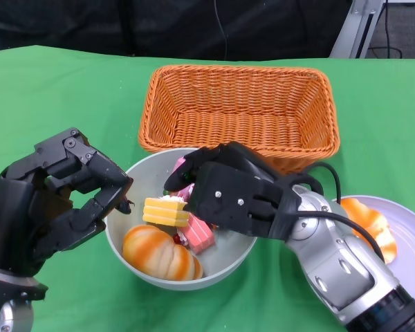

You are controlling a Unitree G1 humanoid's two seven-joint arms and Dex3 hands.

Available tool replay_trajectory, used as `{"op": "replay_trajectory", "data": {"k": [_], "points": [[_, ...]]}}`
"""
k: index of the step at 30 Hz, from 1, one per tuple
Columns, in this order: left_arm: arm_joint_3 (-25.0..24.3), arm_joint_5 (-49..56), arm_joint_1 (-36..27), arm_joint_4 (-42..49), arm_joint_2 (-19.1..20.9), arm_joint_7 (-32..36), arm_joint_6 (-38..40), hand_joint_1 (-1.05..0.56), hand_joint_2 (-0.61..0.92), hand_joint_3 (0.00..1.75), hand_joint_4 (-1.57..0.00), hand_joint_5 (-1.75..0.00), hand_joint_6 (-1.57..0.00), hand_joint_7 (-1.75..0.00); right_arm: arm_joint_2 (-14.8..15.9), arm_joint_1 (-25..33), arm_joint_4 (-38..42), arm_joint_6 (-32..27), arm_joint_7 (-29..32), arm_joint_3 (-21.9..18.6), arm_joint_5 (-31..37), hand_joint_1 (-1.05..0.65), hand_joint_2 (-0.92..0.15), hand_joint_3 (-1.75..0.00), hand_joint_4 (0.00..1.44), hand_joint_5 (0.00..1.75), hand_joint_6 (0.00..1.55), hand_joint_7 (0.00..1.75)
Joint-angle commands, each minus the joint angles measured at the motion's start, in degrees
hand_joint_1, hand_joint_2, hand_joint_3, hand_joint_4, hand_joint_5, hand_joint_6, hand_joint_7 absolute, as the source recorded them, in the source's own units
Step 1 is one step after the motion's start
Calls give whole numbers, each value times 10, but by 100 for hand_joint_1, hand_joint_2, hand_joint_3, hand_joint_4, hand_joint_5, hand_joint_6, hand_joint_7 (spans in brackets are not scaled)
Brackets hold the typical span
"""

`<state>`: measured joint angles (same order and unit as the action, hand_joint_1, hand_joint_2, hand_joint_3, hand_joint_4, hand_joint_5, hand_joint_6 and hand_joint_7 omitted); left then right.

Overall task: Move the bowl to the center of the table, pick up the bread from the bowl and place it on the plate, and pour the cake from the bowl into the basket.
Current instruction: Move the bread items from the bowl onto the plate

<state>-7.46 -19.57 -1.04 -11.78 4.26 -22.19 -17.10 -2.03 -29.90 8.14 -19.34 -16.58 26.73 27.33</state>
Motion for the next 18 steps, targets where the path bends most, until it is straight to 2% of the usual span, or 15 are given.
{"op": "replay_trajectory", "data": {"k": [1, 6, 10, 18], "points": [[-3, -1, 3, 4, 10, -2, -8, -19, 89, 40, -74, -164, -76, -126, 14, 7, -22, -12, -24, 6, -7, -44, -92, -3, 83, 41, 83, 8], [-3, -1, 2, 4, 11, -3, -8, -19, 90, 38, -73, -164, -76, -125, 31, -1, -33, -15, -69, 11, -17, -53, -92, -7, 81, 35, 77, 3], [-1, -1, 1, 2, 9, -1, -6, -18, 90, 38, -73, -165, -76, -125, 49, -22, -43, -43, -134, 18, -30, -61, -92, -13, 76, 30, 73, 0], [0, 3, 1, 0, 7, 3, -8, -17, 90, 40, -73, -165, -76, -125, 69, -44, -39, -56, -185, 40, -26, -69, -92, -15, 78, 29, 77, 2]]}}
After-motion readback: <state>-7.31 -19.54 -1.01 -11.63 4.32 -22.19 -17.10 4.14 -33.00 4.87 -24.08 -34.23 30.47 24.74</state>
